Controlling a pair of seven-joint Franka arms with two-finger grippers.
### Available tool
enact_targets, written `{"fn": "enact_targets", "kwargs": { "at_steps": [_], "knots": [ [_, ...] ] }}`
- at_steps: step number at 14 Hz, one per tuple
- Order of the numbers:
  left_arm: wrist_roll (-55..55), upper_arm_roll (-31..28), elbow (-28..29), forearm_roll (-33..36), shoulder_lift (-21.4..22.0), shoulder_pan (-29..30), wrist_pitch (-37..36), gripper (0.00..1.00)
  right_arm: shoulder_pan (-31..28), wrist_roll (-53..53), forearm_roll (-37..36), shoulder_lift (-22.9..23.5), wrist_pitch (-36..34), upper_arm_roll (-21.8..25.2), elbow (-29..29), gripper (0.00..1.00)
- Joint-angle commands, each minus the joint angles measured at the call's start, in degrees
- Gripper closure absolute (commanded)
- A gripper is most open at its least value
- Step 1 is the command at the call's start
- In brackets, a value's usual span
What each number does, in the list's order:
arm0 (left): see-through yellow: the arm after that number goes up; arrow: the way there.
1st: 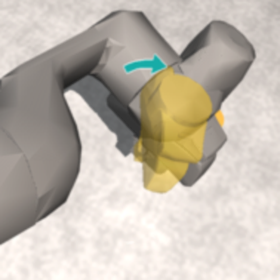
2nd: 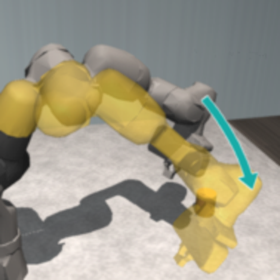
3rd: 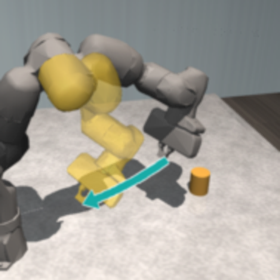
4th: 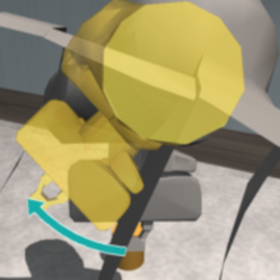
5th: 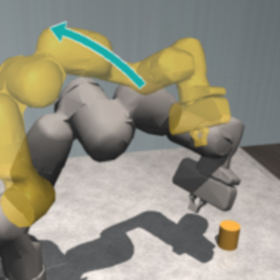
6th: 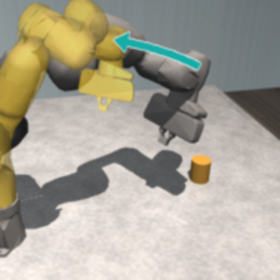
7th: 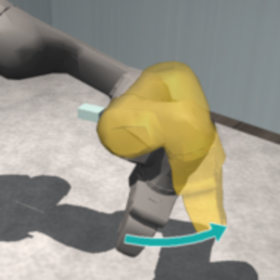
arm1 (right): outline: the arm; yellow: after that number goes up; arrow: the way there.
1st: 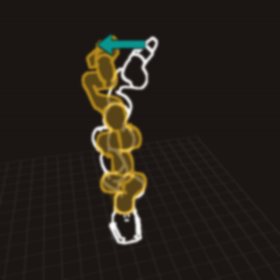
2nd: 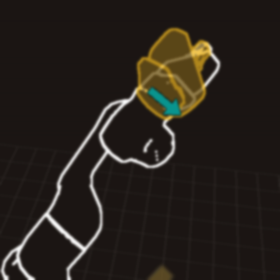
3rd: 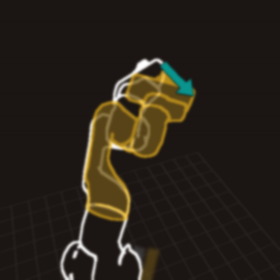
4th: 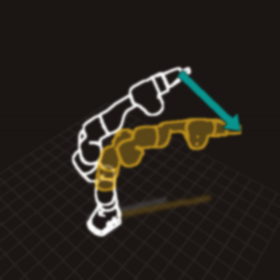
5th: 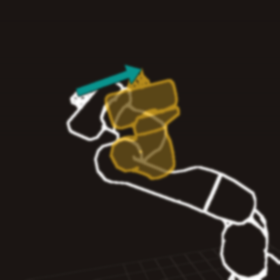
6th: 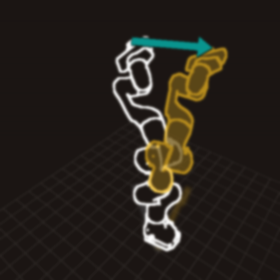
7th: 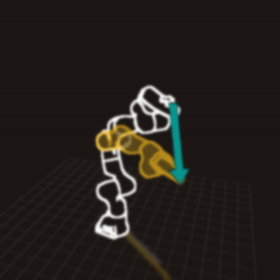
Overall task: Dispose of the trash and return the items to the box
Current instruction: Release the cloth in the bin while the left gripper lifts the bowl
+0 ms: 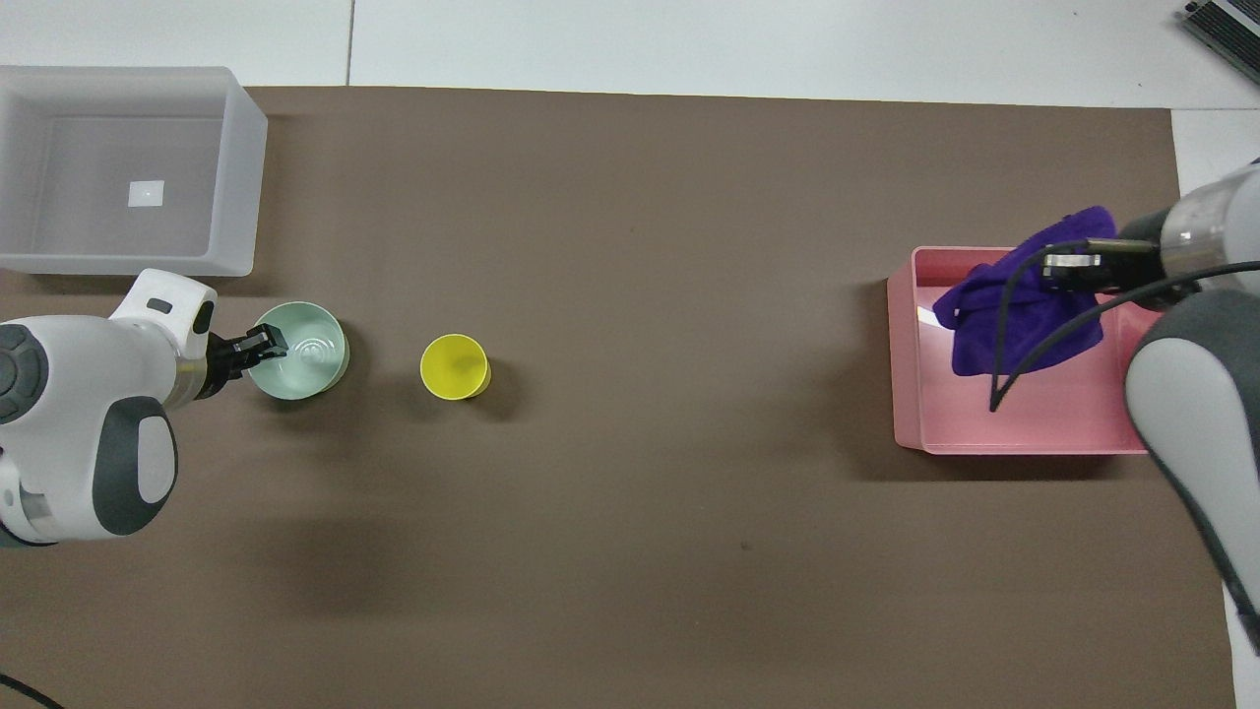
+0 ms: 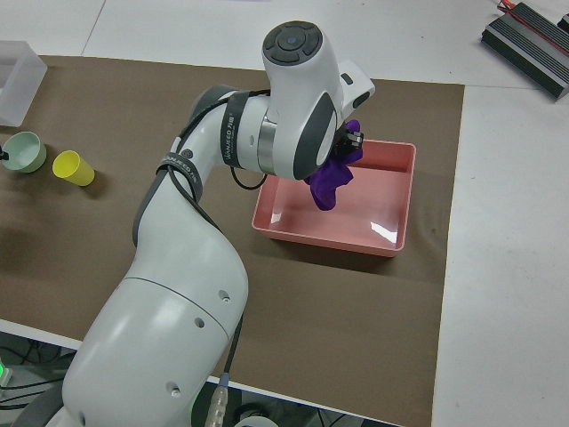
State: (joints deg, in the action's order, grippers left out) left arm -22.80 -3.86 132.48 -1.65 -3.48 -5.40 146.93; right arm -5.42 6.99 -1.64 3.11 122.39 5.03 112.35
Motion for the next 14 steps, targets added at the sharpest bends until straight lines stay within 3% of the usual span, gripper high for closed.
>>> {"fn": "enact_targets", "kwargs": {
  "at_steps": [1,3,6,7,9,12,14],
  "knots": [
    [-0.58,-0.18,0.24,0.86,0.49,-0.49,0.73,1.00,-0.99,0.13,-1.26,-0.13,7.06,-0.90,8.56,1.00],
    [-0.49,-0.18,-0.63,0.86,1.28,-0.40,-0.41,1.00,-1.17,-0.75,-1.26,1.10,10.93,-0.90,11.48,1.00],
    [-0.05,-0.18,-5.98,0.95,2.86,-0.40,-8.56,1.00,-1.08,-2.07,-0.47,4.26,15.85,-0.99,12.45,1.00],
    [0.39,-0.18,-7.92,0.95,3.13,-0.40,-11.11,1.00,-1.08,-2.16,-0.47,4.36,16.21,-0.99,12.46,0.85],
    [2.05,-0.18,-11.43,0.95,3.66,0.12,-14.99,1.00,-1.00,-2.51,-0.47,4.45,16.22,-0.99,12.28,0.00],
    [6.34,-0.35,-16.10,0.95,2.17,1.26,-14.40,1.00,0.67,-5.75,-0.47,2.61,13.25,-1.25,10.53,0.00],
    [10.14,-0.44,-20.04,0.95,-1.07,3.02,-12.72,1.00,2.07,-8.65,-0.56,1.46,8.51,-1.51,7.55,0.00]
  ]
}}
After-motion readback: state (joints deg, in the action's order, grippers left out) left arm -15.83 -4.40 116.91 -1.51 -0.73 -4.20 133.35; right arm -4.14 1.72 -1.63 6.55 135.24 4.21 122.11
